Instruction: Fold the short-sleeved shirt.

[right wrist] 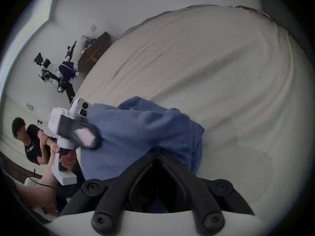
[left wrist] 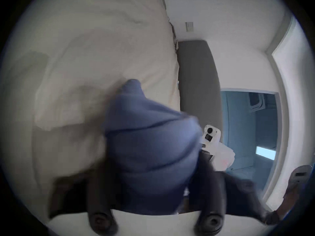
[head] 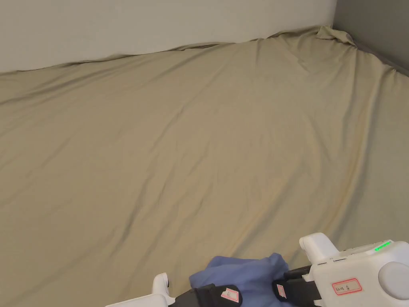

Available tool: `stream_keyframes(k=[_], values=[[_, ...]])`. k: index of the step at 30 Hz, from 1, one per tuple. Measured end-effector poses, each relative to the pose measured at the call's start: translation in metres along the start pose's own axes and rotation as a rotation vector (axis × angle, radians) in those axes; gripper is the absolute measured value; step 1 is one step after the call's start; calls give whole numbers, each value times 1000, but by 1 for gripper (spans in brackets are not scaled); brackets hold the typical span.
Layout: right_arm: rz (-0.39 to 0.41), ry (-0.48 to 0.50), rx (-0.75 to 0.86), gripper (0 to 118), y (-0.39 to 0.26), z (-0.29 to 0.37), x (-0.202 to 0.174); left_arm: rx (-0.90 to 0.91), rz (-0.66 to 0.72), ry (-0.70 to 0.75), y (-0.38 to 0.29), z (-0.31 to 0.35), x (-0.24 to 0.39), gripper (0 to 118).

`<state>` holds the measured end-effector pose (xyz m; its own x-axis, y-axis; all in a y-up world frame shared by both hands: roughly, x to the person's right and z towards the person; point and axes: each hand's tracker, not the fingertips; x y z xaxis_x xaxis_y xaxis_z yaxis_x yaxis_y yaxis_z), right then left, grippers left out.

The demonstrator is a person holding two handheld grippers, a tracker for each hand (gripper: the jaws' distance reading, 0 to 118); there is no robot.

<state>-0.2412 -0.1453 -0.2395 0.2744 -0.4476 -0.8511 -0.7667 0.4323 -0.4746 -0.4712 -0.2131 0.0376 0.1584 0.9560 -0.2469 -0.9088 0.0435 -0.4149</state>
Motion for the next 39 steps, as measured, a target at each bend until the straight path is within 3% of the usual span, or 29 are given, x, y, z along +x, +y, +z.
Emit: stream_keyframes(k=[2, 4, 8, 11, 17, 19, 25, 29, 30, 31, 32, 34, 36, 39], values=[[-15, 22, 7, 2, 0, 2, 1, 3, 70, -64, 4, 2, -9, 43], [-27, 27, 6, 2, 0, 4, 1, -22, -10, -32, 5, 5, -6, 43], [-59, 72, 57, 2, 0, 14, -10, -45, 15, -19, 22, 17, -8, 43], [-70, 116, 110, 2, 7, 27, -28, -89, -47, 41, 41, 45, 1, 43], [-31, 155, 169, 2, 28, 30, -79, -75, -158, 307, 91, 176, 22, 43], [-1, 170, 165, 2, 34, 22, -100, -43, -180, 454, 109, 233, 22, 43], [85, 203, 93, 2, 50, -15, -151, 49, -74, 803, 156, 377, 11, 43], [125, 211, 42, 2, 54, -37, -171, 80, -18, 977, 169, 429, -2, 43], [131, 213, 30, 2, 55, -41, -173, 85, 39, 1011, 172, 435, -8, 44], [134, 218, 21, 2, 55, -45, -176, 93, 84, 1020, 172, 438, -13, 70], [134, 221, 16, 2, 54, -47, -178, 110, 138, 1023, 173, 441, -19, 87], [137, 231, 7, 2, 54, -47, -181, 206, 171, 1132, 164, 443, -18, 88], [146, 239, 9, 2, 54, -42, -181, 268, 135, 1090, 151, 454, -3, 88], [152, 246, 31, 2, 57, -27, -175, 371, 83, 1164, 130, 472, 44, 88]])
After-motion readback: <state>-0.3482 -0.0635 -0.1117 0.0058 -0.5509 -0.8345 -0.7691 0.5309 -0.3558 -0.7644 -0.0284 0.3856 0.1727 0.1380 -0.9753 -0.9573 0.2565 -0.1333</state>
